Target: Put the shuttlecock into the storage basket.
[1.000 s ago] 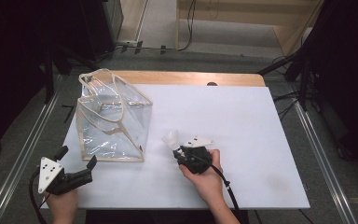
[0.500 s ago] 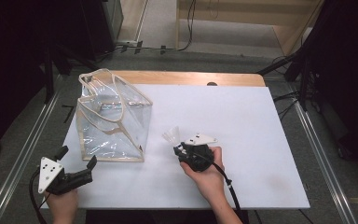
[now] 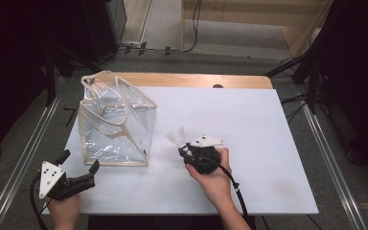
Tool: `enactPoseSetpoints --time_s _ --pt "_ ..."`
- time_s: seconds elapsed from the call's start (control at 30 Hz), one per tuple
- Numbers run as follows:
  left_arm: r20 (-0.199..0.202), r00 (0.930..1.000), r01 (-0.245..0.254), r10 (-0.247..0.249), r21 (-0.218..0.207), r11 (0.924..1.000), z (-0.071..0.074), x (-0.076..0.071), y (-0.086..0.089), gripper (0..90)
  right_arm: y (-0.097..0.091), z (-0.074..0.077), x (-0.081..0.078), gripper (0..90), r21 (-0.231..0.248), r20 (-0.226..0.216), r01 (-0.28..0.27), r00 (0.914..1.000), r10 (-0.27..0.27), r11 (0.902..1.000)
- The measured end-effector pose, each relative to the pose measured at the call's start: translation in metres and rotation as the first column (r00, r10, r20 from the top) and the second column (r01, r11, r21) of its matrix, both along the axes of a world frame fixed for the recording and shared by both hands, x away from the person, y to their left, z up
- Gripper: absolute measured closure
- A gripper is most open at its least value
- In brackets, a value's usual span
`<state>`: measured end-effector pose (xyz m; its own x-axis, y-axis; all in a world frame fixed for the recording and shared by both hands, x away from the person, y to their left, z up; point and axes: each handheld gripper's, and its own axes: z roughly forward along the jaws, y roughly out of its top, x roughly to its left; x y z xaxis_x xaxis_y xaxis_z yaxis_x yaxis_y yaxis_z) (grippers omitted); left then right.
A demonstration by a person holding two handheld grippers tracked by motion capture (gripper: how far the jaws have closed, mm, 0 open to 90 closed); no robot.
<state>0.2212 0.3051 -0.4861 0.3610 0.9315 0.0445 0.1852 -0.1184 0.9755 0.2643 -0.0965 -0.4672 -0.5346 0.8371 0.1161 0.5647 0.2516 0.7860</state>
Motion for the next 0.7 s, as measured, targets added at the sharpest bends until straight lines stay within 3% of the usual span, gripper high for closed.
enactPoseSetpoints --time_s 0.7 --pt "-0.001 1.0 0.0 0.0 0.0 1.0 0.0 0.0 0.0 0.0 -0.001 0.014 0.002 62.4 0.019 0.049 -0.005 0.9988 0.004 0.9998"
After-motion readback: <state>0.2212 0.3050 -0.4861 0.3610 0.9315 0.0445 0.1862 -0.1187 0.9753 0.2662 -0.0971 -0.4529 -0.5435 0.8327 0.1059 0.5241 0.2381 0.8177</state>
